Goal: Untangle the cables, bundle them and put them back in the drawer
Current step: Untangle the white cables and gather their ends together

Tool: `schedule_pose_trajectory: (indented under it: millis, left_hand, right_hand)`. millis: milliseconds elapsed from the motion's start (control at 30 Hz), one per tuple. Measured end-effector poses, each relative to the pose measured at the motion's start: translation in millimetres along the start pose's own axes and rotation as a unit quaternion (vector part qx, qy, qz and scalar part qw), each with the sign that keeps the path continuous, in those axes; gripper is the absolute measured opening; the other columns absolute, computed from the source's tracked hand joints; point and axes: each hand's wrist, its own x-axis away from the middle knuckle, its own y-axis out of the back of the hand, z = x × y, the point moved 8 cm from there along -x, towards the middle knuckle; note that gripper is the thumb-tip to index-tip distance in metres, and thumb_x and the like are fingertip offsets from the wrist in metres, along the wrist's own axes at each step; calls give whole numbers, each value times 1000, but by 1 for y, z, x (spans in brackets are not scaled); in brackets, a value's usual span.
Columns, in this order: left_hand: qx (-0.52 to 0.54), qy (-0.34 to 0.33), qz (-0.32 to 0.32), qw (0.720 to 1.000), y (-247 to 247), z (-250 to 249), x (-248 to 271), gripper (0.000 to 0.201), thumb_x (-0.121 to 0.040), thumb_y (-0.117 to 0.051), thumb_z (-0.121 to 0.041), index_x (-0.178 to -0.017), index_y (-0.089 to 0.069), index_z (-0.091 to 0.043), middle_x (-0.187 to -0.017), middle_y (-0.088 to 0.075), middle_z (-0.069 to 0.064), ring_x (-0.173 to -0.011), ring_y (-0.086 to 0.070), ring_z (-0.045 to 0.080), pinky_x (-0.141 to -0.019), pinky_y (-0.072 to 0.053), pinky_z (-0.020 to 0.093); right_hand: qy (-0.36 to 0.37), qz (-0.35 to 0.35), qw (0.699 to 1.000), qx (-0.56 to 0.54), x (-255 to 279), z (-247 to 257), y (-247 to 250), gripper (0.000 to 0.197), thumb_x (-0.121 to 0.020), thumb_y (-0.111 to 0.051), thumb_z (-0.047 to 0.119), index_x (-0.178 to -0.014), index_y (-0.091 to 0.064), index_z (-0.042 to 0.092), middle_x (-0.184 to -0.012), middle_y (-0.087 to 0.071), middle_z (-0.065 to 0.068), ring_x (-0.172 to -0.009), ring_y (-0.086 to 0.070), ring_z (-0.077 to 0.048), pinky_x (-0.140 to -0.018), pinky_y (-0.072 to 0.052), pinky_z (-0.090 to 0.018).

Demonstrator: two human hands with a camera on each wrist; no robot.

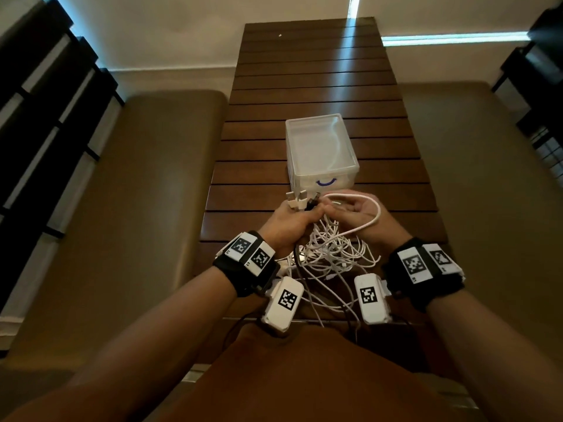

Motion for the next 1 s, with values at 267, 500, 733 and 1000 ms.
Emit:
schedule_pose_trajectory:
  millis: [267,500,733,1000]
  left_hand:
    - [146,12,-31,989,20,2,0,20,-100,-47,-21,-92,-65,-17,-65,-41,-5,-46,-28,4,-38,-22,15]
    - [236,-19,-34,971,29,1,-1,21,-102,-40,-23,-93,-58,-17,-73,-51,-4,-37,-26,0,-31,-21,12]
    - [352,-86,-89,928,64,-19,2,24,-102,-41,-28,-85,-57,-23,-72,-55,-3,-35,-27,1,-32,-19,13]
    - [277,-80,8,958,36,-36,6,28,-101,-39,-29,-85,-60,-23,-75,-56,-5,-38,-27,0,-37,-17,13]
  right_hand:
    - [11,-37,975,220,1,-2,12,11,-87,-69,17,-95,-74,22,-85,-73,9,-77,-68,-2,-72,-51,-21]
    - [-42,30,911,410,2,-20,28,12,-92,-59,37,-87,-69,32,-76,-67,2,-71,-63,-20,-70,-54,-43]
    - [103,-135,934,314,22,-5,77,11,-84,-70,10,-89,-71,20,-82,-68,2,-77,-62,-10,-73,-50,-20]
    - [-72,-28,964,256,9,-22,62,50,-83,-72,26,-129,-53,33,-91,-62,0,-76,-59,-10,-67,-47,-22]
